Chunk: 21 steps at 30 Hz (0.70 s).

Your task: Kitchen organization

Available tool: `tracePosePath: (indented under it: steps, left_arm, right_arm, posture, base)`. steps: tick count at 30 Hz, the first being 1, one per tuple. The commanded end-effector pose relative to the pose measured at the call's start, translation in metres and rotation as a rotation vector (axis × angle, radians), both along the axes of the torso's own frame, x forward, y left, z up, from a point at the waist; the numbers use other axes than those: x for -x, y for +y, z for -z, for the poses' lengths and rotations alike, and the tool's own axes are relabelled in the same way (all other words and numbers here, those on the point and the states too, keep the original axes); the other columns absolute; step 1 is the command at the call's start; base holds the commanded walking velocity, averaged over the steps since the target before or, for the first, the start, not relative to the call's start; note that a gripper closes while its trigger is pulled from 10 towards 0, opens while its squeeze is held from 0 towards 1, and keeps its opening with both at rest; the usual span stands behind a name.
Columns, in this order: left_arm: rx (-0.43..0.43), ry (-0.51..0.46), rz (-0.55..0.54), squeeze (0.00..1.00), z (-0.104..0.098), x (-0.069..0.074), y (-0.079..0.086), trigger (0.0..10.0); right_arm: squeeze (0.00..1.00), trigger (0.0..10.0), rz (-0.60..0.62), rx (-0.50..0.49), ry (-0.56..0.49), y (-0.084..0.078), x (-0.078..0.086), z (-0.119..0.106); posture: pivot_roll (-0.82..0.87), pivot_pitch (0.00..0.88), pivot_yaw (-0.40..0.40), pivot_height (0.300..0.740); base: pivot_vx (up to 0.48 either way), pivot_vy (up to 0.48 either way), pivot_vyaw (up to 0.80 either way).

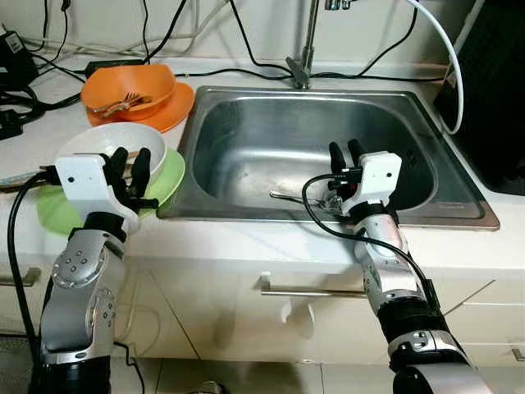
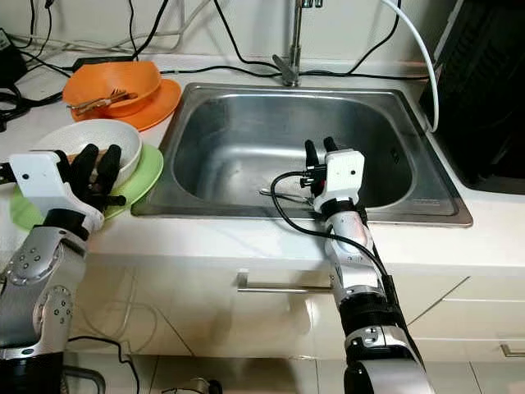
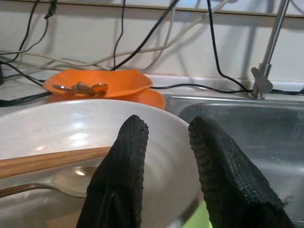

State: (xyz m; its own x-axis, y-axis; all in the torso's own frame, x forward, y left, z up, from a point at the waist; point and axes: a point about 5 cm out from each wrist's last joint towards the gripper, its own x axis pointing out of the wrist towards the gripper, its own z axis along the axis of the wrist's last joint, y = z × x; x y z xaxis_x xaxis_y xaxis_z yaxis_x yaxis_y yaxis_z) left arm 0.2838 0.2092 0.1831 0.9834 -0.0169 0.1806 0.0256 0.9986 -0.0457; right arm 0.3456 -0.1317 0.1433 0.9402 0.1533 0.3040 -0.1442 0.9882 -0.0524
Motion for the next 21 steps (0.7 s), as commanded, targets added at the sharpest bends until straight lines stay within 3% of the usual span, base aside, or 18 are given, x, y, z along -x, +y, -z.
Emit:
tracePosePath:
  steps: [1,18,21]
  left_arm:
    - [0.010,0.040,0.017,0.00,0.008,-0.002,-0.004,10.0]
    - [0.013,-0.005,0.087,0.00,-0.004,-0.012,-0.021,10.0]
    - [0.012,-0.054,0.102,0.00,-0.017,-0.015,-0.025,10.0]
  right_arm:
    - [0.00,10.0,0.012,-0.012,0.068,-0.002,0.003,0.016]
    - [0.00,10.0,0.024,-0.012,0.055,-0.005,0.002,0.013]
    - [0.00,10.0,0.028,-0.015,0.050,-0.006,0.002,0.012]
  posture:
    - [0.20,0.045,0.054,0.740]
    - [0.19,0.029,0.059,0.740]
    - [0.19,0.028,0.058,0.740]
  base:
    - [0.000,0.000,0.00]
    - [0.000,0.000,0.00]
    - [0.000,0.000,0.00]
